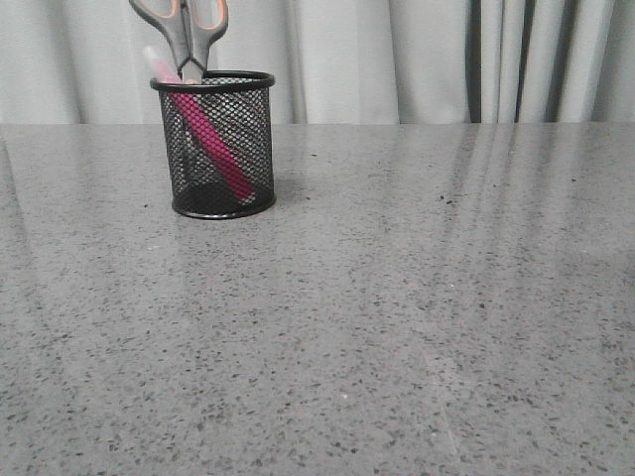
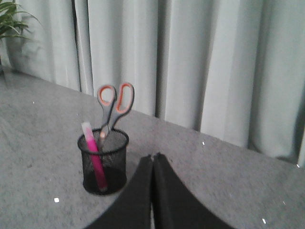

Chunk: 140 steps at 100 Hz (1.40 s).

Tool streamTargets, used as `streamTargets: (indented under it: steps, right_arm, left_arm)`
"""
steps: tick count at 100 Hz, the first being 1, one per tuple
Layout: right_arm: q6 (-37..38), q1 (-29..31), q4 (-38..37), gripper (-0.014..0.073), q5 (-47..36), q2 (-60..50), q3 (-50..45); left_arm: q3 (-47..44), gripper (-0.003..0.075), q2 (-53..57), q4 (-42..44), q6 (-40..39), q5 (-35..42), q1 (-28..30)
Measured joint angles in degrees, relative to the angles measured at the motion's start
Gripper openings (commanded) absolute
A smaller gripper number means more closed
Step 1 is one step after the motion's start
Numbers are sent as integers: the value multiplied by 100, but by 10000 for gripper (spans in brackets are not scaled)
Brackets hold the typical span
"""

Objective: Put pen and scissors into bin

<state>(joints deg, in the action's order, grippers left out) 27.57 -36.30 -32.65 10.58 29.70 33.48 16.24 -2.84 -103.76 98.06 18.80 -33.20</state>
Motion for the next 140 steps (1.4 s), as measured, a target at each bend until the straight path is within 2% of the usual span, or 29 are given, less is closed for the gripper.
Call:
streamTargets:
  steps: [16, 37, 56, 110, 115, 118, 122, 127, 129, 134, 140]
  right_arm:
    - [0, 0, -107, -70, 610, -1551, -814]
    - [0, 0, -425, -70, 961, -2960, -1087]
    - [0, 0, -439, -70, 1325, -3045, -1157]
    - [0, 0, -439, -70, 1352, -3045, -1157]
    - [0, 0, -439, -70, 1352, -3045, -1157]
    - [0, 0, -439, -70, 1352, -3045, -1157]
    - [0, 0, -439, -70, 1352, -3045, -1157]
    - [0, 0, -439, -70, 1352, -3045, -1157]
    - [0, 0, -439, -70, 1352, -3045, -1157]
    - [0, 0, -439, -70, 1352, -3045, -1157]
    - [0, 0, -439, -70, 1352, -3045, -1157]
  left_arm:
    - [-47, -19, 48, 0, 0, 3, 0]
    - [-47, -19, 58, 0, 0, 3, 0]
    - [-47, -19, 58, 0, 0, 3, 0]
    - [-215, -19, 58, 136, 0, 25, 0]
    - [-306, -19, 58, 713, -81, -50, 0]
    - [-372, -19, 58, 1410, -252, -131, 0]
    - [-493, -19, 58, 2258, -813, -262, 15]
    - [-680, -19, 58, 3872, -1906, -390, 115]
    - [-770, -19, 58, 4310, -2465, -457, 180]
    - [-985, -19, 58, 6079, -3901, -659, 393]
    - [-1200, -19, 58, 7590, -5705, -1070, 769]
